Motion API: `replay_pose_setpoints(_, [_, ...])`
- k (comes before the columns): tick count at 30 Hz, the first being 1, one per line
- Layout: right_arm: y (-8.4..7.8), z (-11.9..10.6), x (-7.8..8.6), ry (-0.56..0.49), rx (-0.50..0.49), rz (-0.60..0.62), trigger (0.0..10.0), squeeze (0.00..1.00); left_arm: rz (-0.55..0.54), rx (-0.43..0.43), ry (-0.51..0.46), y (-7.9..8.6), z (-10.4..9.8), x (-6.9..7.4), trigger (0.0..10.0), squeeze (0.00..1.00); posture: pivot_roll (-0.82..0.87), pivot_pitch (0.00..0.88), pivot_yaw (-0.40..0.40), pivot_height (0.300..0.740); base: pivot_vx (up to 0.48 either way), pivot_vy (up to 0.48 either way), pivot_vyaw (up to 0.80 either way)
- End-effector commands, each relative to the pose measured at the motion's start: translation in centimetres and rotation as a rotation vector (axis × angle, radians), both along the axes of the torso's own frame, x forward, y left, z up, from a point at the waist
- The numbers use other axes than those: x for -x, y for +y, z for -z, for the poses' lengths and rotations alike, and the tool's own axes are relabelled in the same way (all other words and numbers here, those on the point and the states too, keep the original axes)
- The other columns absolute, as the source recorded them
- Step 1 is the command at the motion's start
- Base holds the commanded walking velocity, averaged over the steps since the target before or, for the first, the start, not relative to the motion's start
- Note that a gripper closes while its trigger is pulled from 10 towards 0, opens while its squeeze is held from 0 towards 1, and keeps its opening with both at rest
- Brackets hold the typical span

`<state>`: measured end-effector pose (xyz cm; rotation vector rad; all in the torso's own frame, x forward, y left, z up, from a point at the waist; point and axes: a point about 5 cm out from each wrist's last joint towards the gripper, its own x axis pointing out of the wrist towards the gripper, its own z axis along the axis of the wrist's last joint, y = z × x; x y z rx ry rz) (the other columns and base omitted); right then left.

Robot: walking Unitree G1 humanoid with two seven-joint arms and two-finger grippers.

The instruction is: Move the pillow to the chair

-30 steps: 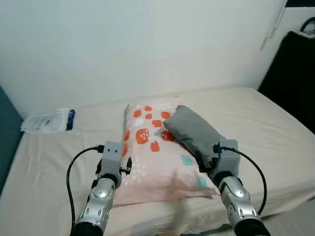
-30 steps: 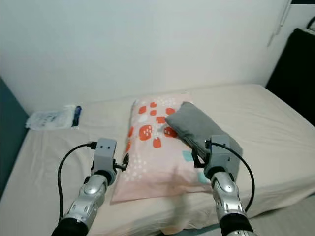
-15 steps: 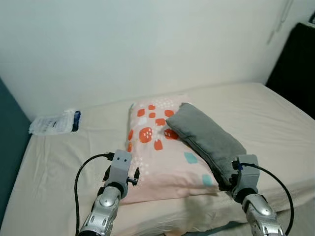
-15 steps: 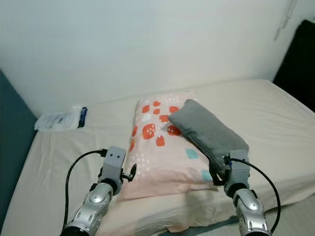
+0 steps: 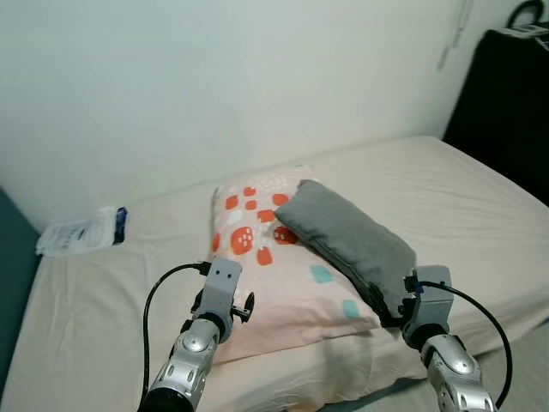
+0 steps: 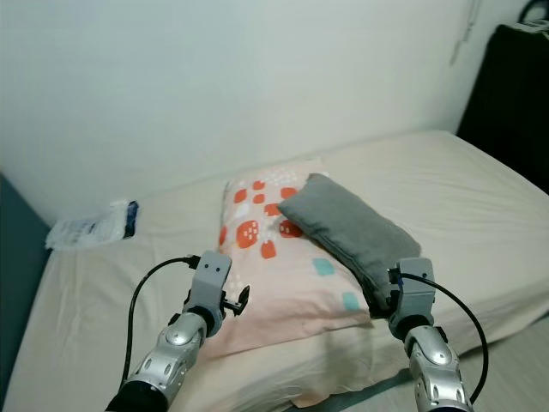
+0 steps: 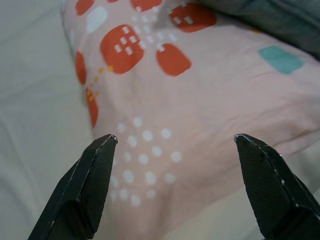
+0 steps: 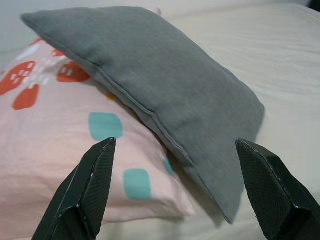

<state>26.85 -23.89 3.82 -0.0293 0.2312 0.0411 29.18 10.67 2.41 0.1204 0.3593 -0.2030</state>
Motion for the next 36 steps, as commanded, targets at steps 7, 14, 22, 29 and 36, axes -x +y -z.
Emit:
replay_pose_setpoints(7, [3.3,0.1,-0.9,0.03,0.074,-0.133,10.0,0.0,-0.09,-0.005,0.014,2.2,0.6,0.5,10.0,0.0,-0.24,0.049,-0.03,0.74,0.0,0.0,0.0])
replay_pose_setpoints(14, [3.9,0.3,-1.0,0.06,0.08,-0.18,10.0,0.0,-0.174,0.024,-0.021,2.7,0.2,0.8,10.0,0.0,-0.19,0.046,-0.123,0.74,0.0,0.0,0.0])
replay_pose_setpoints(22, [5.1,-0.1,-2.1,0.027,0.06,-0.185,10.0,0.0,-0.22,0.04,-0.058,3.6,-0.1,1.6,10.0,0.0,-0.16,0.029,-0.153,0.74,0.0,0.0,0.0])
replay_pose_setpoints(29, [5.4,-0.3,-2.8,0.02,-0.036,-0.126,10.0,0.0,-0.197,0.083,-0.088,3.1,-0.4,1.5,10.0,0.0,-0.16,0.028,-0.128,0.74,0.0,0.0,0.0])
replay_pose_setpoints(36, [5.0,-0.2,-2.9,0.016,-0.095,-0.066,10.0,0.0,-0.182,0.055,-0.12,2.7,-1.3,0.8,10.0,0.0,-0.16,0.023,-0.076,0.74,0.0,0.0,0.0])
